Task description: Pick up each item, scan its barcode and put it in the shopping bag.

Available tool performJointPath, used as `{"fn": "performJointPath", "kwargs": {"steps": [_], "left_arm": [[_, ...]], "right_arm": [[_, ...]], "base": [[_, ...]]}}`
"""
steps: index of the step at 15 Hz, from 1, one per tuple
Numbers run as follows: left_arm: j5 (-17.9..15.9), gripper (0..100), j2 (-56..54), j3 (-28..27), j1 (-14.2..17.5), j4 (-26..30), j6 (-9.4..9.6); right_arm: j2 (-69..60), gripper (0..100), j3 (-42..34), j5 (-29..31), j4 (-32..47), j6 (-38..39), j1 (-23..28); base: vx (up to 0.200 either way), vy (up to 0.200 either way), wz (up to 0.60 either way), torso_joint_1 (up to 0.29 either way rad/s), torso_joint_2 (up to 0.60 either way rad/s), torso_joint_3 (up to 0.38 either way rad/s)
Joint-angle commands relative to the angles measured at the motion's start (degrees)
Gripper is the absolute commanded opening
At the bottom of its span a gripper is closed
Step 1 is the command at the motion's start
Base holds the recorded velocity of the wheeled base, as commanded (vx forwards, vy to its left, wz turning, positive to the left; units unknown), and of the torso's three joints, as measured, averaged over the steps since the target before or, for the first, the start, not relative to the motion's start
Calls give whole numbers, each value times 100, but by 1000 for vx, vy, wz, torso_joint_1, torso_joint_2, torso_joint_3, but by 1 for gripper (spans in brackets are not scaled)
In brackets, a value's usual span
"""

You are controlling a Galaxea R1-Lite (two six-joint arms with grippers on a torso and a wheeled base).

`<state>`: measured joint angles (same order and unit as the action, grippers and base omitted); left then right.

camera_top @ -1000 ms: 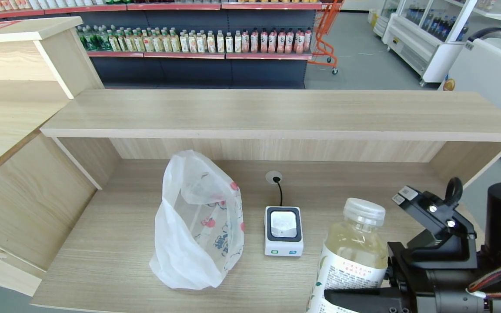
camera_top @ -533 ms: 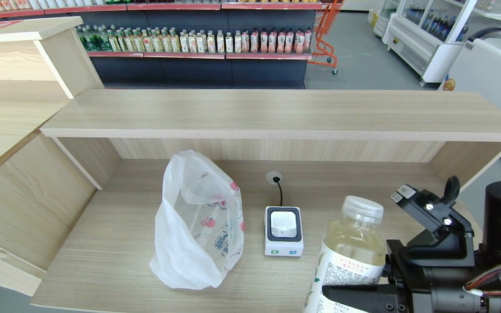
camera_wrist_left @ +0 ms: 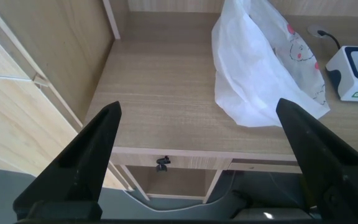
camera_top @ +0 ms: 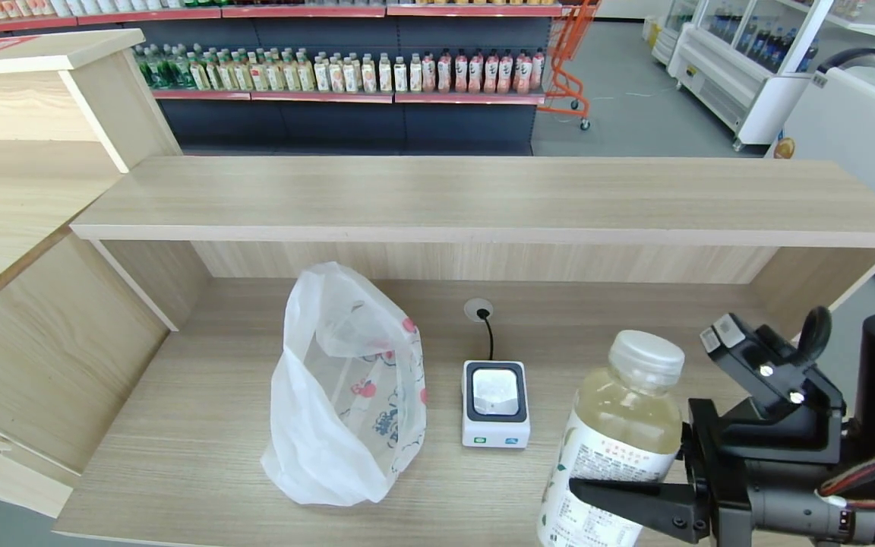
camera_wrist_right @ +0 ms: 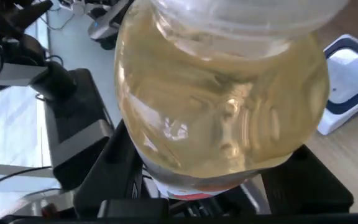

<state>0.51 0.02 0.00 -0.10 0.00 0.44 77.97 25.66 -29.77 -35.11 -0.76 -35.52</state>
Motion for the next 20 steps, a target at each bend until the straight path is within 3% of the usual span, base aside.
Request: {"fn": "performJointPath", "kwargs": {"steps": [1,3,5,8,16,20], "left_arm": [[2,100,-2,0,1,0,0],[2,100,-2,0,1,0,0],[2,100,-2,0,1,0,0],[2,100,-2,0,10,0,0],[2,100,-2,0,1,0,9],[2,100,-2,0,10,0,9]], "right_arm": [[-36,0,9,164,13,-1656,968],[-1,0,185,630,-22,-3335,2199],[-80,0,264,885,-49,-3721,2779],[-124,0,220,912,-49,-4108,3254],[-608,0,-114,912,-22,-4073,3236],[-977,0,-474,815,-5,-3686,3043]], "base": [[0,0,0,0,0,0],[0,0,0,0,0,0],[0,0,0,0,0,0],[0,0,0,0,0,0],[0,0,0,0,0,0],[-150,0,0,3,4,2]]}}
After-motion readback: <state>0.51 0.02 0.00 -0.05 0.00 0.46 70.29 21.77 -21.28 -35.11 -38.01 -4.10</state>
